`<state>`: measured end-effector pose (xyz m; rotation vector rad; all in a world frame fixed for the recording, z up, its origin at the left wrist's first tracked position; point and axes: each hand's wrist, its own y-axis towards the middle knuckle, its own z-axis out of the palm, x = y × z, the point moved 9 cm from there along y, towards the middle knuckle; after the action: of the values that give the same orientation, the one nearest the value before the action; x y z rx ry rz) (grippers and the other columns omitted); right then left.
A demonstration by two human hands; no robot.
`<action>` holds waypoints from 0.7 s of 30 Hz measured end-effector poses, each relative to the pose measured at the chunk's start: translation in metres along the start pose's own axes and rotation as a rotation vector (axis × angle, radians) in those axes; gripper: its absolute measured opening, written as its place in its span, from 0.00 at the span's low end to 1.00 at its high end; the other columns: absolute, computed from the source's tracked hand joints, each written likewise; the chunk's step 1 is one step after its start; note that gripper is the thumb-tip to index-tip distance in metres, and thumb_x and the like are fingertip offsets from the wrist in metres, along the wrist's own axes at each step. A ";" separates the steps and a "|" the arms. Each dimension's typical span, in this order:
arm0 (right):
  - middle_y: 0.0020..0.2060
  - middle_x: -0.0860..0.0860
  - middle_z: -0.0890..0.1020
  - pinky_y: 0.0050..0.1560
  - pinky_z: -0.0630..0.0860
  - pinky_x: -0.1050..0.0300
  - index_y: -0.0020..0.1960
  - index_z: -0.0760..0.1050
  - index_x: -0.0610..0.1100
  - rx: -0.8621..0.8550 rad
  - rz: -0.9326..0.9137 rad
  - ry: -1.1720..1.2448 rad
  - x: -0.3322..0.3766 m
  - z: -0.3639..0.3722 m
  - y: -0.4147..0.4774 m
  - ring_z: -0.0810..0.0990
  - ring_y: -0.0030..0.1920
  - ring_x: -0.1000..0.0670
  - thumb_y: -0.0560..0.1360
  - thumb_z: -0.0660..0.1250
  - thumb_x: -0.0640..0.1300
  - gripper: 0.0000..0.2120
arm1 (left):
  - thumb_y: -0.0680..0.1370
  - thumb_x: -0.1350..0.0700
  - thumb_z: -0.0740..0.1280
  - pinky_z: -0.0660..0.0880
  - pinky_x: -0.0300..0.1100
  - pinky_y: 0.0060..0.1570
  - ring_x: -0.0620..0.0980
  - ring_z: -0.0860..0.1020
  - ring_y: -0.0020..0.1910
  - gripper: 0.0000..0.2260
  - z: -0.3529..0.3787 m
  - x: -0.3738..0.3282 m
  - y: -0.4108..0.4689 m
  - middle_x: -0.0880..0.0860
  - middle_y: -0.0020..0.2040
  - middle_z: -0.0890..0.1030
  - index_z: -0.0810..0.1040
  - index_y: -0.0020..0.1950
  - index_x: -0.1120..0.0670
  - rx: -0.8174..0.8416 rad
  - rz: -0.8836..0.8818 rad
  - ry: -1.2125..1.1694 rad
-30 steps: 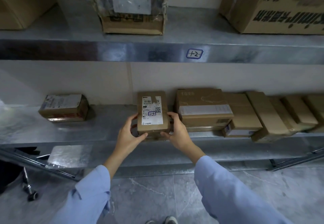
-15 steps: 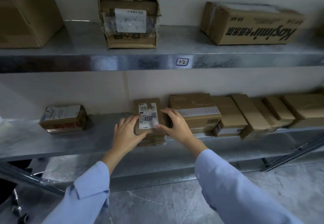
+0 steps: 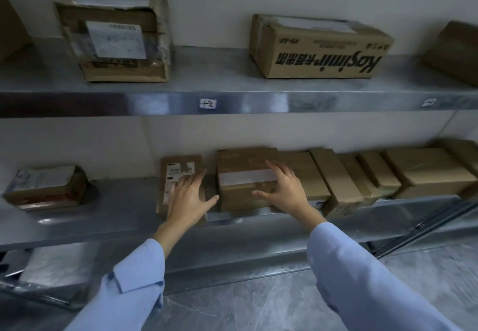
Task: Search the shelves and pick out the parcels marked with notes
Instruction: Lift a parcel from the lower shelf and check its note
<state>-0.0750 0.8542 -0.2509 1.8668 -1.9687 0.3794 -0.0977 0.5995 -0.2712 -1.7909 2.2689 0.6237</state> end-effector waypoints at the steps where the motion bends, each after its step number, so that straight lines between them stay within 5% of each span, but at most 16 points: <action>1: 0.75 0.49 0.64 0.71 0.64 0.44 0.78 0.58 0.50 0.011 0.012 -0.007 -0.011 -0.003 0.003 0.60 0.75 0.45 0.68 0.74 0.64 0.46 | 0.72 0.38 0.70 0.63 0.52 0.64 0.56 0.69 0.70 0.35 0.004 -0.005 0.001 0.52 0.70 0.74 0.67 0.75 0.50 0.002 -0.016 -0.002; 21: 0.72 0.46 0.67 0.67 0.69 0.46 0.76 0.59 0.53 0.115 -0.018 0.102 -0.056 0.021 0.034 0.67 0.70 0.43 0.67 0.77 0.57 0.44 | 0.69 0.37 0.73 0.61 0.52 0.66 0.57 0.69 0.68 0.39 0.028 -0.021 0.017 0.53 0.68 0.76 0.66 0.75 0.50 0.014 -0.155 0.040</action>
<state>-0.1091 0.8968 -0.2933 1.8937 -1.8971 0.5827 -0.1117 0.6326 -0.2843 -1.9663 2.1267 0.5476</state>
